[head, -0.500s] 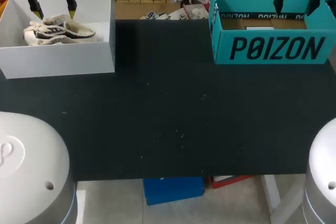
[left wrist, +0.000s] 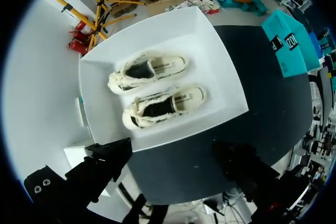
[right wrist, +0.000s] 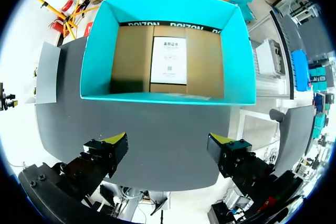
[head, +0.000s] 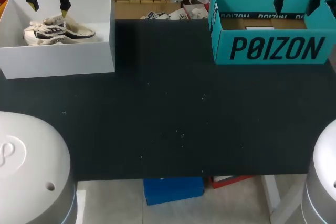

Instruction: Take the shoe out of the shoebox, open the shoe tongue, remove and reinsert the insole, then place the shoe into the shoebox

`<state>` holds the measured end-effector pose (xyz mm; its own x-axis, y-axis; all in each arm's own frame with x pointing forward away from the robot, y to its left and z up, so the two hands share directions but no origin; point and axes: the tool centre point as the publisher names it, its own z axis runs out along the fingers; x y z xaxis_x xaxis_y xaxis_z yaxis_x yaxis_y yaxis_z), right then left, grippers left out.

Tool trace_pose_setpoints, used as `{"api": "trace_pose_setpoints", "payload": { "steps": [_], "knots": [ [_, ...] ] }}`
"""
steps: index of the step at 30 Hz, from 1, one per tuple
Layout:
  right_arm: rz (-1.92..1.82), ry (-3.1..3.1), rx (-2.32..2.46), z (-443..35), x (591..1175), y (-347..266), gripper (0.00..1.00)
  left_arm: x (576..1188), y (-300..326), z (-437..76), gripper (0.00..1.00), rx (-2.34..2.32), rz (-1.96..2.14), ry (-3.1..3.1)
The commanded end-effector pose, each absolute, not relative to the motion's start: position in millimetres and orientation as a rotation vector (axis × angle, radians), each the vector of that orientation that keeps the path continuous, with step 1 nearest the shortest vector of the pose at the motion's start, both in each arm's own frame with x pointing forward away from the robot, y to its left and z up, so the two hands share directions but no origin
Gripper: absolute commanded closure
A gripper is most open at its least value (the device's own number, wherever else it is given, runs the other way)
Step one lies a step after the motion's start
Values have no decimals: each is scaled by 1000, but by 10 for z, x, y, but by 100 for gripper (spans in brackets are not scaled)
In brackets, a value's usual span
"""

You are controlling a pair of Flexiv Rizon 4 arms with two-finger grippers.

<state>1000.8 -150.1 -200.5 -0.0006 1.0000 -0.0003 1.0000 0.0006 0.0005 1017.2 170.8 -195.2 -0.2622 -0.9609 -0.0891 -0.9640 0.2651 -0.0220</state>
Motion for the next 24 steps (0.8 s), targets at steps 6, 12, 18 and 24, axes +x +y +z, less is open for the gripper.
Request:
{"api": "trace_pose_setpoints", "payload": {
  "steps": [6,12,18,24],
  "knots": [
    [-1,2221,2221,-2002,10006,-1500,0,10245,1832,-1772,0,-1043,-2,2699],
    [-1,2221,2221,-2002,10006,-1500,0,10177,1958,-1770,0,-280,-51,2934],
    [-1,2221,2221,-2002,10006,-1500,0,10075,1966,-1797,0,113,-21,2937],
    [-1,2221,2221,-2002,10006,-1500,0,10075,1966,-1797,0,113,-21,2937]
  ]
}}
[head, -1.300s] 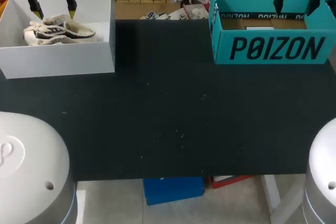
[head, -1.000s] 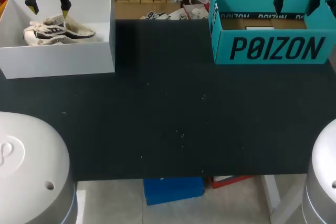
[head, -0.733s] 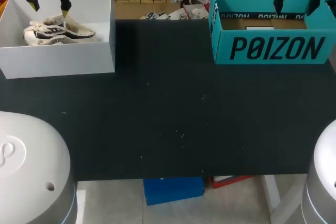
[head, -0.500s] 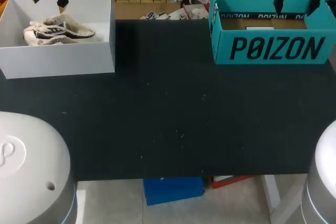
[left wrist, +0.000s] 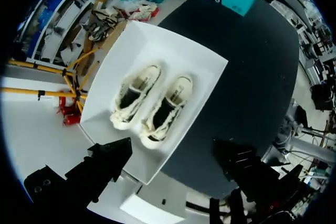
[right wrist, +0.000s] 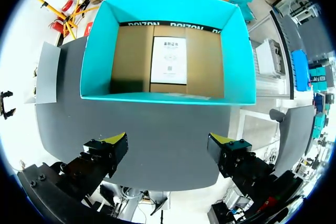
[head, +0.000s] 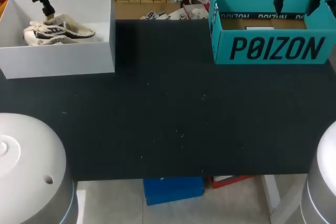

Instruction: Take the shoe out of the shoebox, open the shoe tongue, remove and reinsert the insole, then place the shoe into the shoebox

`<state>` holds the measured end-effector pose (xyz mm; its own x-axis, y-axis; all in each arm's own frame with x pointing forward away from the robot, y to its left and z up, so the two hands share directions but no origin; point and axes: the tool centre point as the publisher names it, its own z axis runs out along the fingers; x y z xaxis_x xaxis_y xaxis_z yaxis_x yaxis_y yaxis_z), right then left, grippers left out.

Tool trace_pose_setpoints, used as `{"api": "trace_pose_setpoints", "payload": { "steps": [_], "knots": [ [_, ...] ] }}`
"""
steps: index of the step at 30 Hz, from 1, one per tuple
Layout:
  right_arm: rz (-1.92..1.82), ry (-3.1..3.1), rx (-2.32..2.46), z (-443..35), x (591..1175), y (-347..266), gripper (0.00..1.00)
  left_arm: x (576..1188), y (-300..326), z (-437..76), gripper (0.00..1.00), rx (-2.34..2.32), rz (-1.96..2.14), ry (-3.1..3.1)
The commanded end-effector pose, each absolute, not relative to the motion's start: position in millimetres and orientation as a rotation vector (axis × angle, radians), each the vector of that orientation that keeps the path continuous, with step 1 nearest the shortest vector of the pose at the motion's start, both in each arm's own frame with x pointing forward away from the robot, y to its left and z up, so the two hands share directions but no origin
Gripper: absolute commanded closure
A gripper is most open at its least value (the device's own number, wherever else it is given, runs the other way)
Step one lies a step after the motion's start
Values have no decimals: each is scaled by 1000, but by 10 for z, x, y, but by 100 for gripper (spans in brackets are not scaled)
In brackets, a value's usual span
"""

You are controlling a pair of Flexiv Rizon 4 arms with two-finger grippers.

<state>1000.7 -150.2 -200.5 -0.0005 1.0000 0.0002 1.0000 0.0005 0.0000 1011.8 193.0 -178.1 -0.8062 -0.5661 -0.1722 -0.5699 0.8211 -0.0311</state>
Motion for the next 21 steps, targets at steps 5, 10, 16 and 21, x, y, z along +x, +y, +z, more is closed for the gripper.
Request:
{"api": "trace_pose_setpoints", "payload": {
  "steps": [5,10,16,21],
  "knots": [
    [1,-2222,-2221,-2002,10006,-1500,0,10075,1966,-1797,0,113,-21,2937],
    [1,-2222,-2221,-2002,10006,-1500,0,10156,2145,-1884,0,129,-7,2942],
    [1,-2222,-2221,-2002,10006,-1500,0,10332,2338,-2007,30,97,-22,2951],
    [1,-2222,-2221,-2002,10006,-1500,0,10437,2374,-2173,53,94,-4,2974]
  ]
}}
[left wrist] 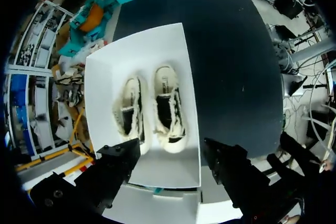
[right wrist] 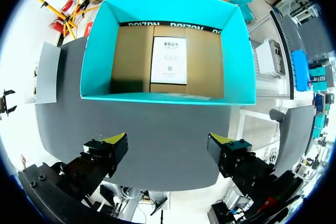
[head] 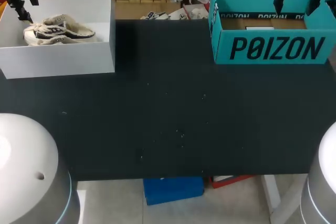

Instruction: Take the shoe out of the shoebox, open the shoe tongue, remove and reinsert the insole, then place the shoe into the shoebox

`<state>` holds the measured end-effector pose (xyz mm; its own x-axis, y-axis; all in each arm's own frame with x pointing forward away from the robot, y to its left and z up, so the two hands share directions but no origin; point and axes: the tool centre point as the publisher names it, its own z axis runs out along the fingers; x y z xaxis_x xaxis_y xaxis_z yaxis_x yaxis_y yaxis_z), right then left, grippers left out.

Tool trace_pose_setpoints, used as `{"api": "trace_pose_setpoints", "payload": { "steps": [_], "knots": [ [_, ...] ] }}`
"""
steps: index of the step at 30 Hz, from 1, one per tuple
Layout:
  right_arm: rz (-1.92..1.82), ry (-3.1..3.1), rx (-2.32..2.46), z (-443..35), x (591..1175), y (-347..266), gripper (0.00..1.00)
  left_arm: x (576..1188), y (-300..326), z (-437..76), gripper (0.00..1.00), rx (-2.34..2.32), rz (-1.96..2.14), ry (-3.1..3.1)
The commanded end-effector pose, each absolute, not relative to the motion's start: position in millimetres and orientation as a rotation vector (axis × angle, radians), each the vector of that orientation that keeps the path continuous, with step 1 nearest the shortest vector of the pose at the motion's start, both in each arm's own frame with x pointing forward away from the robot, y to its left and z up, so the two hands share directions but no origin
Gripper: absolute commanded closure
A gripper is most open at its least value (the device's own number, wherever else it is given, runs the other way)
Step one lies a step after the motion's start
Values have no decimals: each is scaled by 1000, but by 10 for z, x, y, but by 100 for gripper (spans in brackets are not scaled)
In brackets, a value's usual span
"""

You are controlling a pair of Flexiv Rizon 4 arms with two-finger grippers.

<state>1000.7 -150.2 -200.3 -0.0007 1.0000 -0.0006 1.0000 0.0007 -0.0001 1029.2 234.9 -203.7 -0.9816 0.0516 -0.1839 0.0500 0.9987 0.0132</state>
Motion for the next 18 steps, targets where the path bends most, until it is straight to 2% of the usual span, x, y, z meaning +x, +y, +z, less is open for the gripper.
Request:
{"api": "trace_pose_setpoints", "payload": {
  "steps": [1,13,18],
  "knots": [
    [-1,2221,2221,-2002,10006,-1500,0,10455,2370,-2217,51,97,-1,2979],
    [-1,2221,2221,-2002,10006,-1500,0,10669,2266,-2667,51,78,52,3008],
    [-1,2221,2221,-2002,10006,-1500,0,10713,2221,-2844,54,54,37,3020]
  ]
}}
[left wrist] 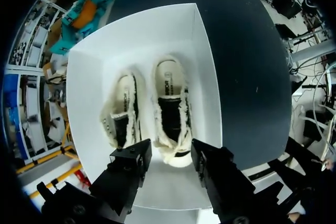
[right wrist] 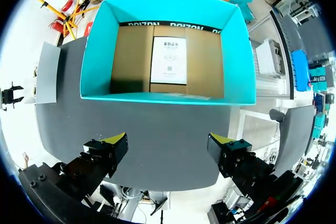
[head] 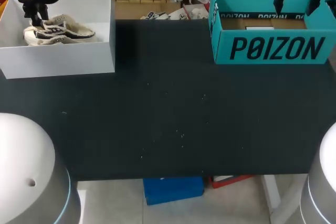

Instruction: Take the shoe out of the shoebox, open the shoe tongue, remove and reinsert the insole, then place the shoe into the shoebox

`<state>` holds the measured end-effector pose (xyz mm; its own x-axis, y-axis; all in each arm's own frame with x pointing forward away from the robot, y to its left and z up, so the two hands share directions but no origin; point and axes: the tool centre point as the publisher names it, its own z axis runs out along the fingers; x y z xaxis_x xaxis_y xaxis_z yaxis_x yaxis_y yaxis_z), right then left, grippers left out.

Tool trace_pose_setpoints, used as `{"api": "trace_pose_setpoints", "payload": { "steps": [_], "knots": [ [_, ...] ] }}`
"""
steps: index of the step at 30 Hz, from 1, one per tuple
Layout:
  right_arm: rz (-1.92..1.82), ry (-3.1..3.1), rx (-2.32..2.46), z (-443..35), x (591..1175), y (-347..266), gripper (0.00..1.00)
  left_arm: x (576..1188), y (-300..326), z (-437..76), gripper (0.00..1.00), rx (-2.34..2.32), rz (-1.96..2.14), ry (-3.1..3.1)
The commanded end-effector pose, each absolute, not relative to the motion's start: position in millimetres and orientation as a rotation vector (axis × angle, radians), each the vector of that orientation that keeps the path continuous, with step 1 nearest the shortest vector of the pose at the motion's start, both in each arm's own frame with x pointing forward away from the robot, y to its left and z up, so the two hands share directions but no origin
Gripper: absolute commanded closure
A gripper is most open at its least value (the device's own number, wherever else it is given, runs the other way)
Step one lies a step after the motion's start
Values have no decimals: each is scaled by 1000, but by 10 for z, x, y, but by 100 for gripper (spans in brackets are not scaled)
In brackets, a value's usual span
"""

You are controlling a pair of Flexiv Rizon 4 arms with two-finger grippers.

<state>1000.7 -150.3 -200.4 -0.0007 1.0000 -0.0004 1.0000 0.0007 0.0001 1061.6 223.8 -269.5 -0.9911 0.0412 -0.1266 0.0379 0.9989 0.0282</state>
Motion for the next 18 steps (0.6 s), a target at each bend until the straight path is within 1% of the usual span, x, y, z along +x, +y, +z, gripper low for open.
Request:
{"api": "trace_pose_setpoints", "payload": {
  "steps": [1,18],
  "knots": [
    [-1,2221,2221,-2002,10006,-1500,0,10719,2217,-2866,54,43,40,3025],
    [-1,2221,2221,-2002,10006,-1500,0,10880,2334,-3477,57,-76,63,3061]
  ]
}}
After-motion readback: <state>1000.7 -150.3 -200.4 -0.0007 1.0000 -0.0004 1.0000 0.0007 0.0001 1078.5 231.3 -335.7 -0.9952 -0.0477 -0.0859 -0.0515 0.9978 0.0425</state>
